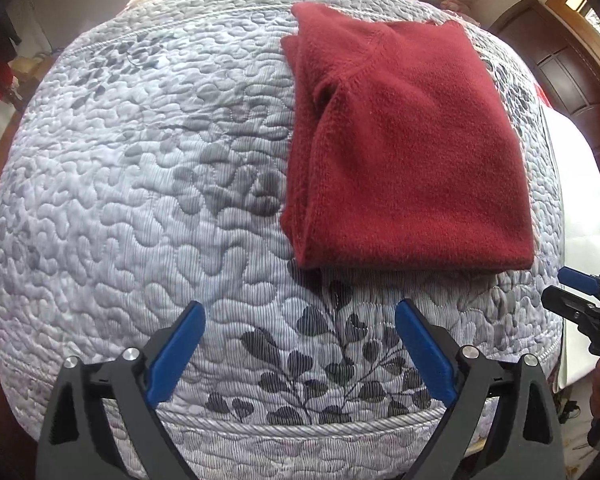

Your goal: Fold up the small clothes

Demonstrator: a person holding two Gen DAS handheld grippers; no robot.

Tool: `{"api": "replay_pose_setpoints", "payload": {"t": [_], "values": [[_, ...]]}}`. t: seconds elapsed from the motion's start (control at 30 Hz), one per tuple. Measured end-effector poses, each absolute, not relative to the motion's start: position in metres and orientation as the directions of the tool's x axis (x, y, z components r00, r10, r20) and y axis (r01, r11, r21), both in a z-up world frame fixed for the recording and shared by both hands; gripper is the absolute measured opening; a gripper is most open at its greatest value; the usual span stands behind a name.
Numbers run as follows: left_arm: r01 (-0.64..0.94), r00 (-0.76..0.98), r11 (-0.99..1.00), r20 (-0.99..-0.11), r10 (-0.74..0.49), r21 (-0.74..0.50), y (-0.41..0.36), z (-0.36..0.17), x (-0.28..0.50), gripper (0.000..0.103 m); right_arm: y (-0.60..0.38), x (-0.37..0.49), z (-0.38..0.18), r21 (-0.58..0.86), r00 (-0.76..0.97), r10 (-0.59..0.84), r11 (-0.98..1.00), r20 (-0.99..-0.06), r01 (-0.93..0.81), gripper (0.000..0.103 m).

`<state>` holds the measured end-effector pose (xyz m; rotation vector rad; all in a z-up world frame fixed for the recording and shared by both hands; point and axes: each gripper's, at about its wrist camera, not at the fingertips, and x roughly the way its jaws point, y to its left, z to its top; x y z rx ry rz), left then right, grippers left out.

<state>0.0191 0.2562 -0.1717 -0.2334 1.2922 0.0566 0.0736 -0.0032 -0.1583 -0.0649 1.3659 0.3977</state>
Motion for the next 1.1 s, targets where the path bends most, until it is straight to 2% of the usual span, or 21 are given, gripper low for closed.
{"api": "replay_pose_setpoints", "payload": {"t": [0.2,0.6,1.1], "values": [[-0.192,0.256,0.968,-0.960,-0.112,-0.164,0.247,-0.154,0.007,0.099,0.005,0.057,-0.127,0.195,0.169,0.259,0.927,-0.951,-0.320,0.090],[-0.181,0.367,0.980,-0.930,-0.006,-0.078,0.239,-0.074,-0.013,0.099,0.015,0.032,-0.061,0.152,0.268,0.243,0.936,-0.932,-0.319,0.092],[-0.186,0.434,0.981,-0.900,0.031,-0.056,0.234,-0.018,-0.031,0.099,0.014,0.023,-0.028,0.136,0.317,0.230,0.947,-0.920,-0.292,0.092]]}}
